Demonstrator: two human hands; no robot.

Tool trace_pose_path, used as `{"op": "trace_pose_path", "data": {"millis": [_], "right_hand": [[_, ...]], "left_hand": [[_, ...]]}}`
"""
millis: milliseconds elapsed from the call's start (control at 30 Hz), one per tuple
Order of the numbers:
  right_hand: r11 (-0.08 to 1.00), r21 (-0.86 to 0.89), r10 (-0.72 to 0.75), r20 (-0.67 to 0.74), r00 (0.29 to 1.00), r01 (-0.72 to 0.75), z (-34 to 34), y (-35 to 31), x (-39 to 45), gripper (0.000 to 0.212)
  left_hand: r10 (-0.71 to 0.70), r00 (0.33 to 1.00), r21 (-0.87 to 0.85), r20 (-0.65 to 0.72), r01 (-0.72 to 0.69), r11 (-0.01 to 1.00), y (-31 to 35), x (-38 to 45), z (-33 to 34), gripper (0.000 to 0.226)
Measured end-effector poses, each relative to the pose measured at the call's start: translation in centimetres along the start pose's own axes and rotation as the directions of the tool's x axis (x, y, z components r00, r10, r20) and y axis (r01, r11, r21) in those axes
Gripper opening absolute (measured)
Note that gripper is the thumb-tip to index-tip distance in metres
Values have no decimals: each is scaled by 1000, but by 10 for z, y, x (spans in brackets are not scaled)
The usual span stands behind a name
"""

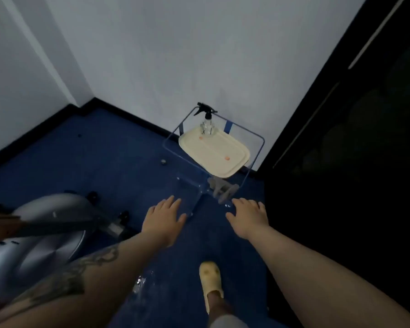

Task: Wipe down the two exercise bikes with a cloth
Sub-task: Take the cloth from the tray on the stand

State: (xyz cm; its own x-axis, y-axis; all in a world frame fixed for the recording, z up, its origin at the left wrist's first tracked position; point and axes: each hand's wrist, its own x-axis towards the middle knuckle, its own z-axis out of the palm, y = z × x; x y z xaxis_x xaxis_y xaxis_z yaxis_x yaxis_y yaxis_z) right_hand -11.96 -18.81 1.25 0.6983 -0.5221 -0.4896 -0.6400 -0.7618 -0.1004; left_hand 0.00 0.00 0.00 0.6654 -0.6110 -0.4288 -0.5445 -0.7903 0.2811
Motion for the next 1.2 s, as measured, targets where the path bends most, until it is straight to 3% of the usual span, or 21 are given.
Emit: {"op": "trace_pose_path", "data": {"millis": [267,467,733,833,933,1033,1200], "right_hand": [[996,-73,-38,55,998,42,8,36,138,64],[981,-183,-53,105,993,72,36,33,194,50],[988,-154,-22,-112,994,4,53,37,213,35],[987,-139,-111,-193,975,84,37,36,198,37],[963,-195,-231,-229,946,188,16,23,176,21],[938,-96,-347,-270,898,333,-1,-1,149,19],[838,-52,-542,-185,820,543,-9,-81,101,19]], "left_hand": [[-141,990,-137,25,143,980,33,107,35,58],[-195,980,-230,30,197,953,36,148,52,56],[-327,933,-275,150,357,893,16,124,87,56],[-366,917,-273,156,396,876,11,110,80,56],[-399,910,-298,114,414,860,1,93,57,57],[-435,899,-306,58,431,849,-19,60,31,58],[-619,784,-378,-33,564,734,-74,-26,5,56]]}}
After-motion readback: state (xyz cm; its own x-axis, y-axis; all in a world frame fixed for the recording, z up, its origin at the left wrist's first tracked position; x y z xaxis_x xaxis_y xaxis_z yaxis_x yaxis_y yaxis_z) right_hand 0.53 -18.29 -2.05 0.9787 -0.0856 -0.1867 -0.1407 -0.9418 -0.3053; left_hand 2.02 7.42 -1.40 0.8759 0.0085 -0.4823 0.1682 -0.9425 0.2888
